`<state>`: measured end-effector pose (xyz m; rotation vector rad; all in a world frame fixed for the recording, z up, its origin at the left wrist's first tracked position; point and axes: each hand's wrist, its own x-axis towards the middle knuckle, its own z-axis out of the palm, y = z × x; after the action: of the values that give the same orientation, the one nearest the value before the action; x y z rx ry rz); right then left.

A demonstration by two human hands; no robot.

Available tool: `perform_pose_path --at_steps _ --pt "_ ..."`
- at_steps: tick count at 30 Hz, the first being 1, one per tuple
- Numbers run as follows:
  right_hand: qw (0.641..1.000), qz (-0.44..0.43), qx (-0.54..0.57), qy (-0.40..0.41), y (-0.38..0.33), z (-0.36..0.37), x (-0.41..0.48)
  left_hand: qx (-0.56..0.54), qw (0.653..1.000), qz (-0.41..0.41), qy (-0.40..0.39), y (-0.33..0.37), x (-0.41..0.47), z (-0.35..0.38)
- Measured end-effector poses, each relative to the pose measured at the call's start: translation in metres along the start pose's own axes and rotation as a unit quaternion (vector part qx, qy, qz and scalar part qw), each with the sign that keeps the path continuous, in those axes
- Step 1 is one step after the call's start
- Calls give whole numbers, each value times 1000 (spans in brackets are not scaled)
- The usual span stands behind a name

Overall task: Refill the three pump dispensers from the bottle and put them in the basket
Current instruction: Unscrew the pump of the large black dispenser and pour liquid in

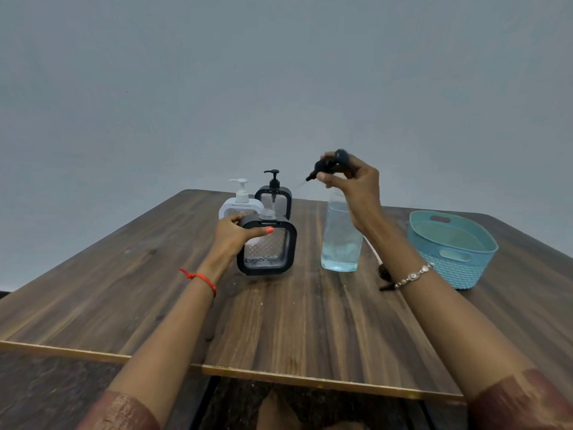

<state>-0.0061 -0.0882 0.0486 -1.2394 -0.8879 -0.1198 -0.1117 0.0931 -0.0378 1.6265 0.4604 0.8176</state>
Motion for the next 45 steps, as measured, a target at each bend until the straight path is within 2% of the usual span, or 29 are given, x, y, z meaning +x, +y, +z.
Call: perform_pose_path --at_steps 2,4,7,9,11,13,20,28,33,36,39,41,43,45 --pt "996 -25 -72 -52 13 -2 -14 -9 1000 -5 29 0 3 -5" --pt "973 -58 -183 -128 34 -4 -32 -29 998 -10 50 2 4 -9" --pt "891 -132 -335 -277 71 -9 -59 -36 996 -11 78 6 3 -9" --pt "829 -101 -419 -355 87 -11 -71 -37 996 -6 87 7 2 -8" --pt "795 -81 -458 -389 95 -13 -79 -36 996 -9 87 7 2 -7" --pt "781 -65 -472 -404 97 -14 -82 -33 996 -8 82 6 2 -6" --pt "772 -43 -483 -411 95 -19 -83 -41 997 -7 69 4 4 -3" --pt "780 -48 -482 -397 90 -21 -85 -50 998 0 48 3 3 6" --pt "811 -75 -444 -374 90 -26 -81 -43 998 15 49 6 2 12" --pt "876 -119 -391 -256 84 -30 -78 -37 998 21 48 5 4 16" --pt "922 -149 -355 -52 73 -37 -65 -42 998 24 25 5 9 22" --pt "940 -128 -310 70 65 -45 -51 -54 998 31 9 8 11 28" --pt "951 -74 -275 121 62 -55 -36 -65 997 37 1 12 13 34" --pt "959 3 -262 112 67 -66 -23 -90 995 34 -12 15 17 41"
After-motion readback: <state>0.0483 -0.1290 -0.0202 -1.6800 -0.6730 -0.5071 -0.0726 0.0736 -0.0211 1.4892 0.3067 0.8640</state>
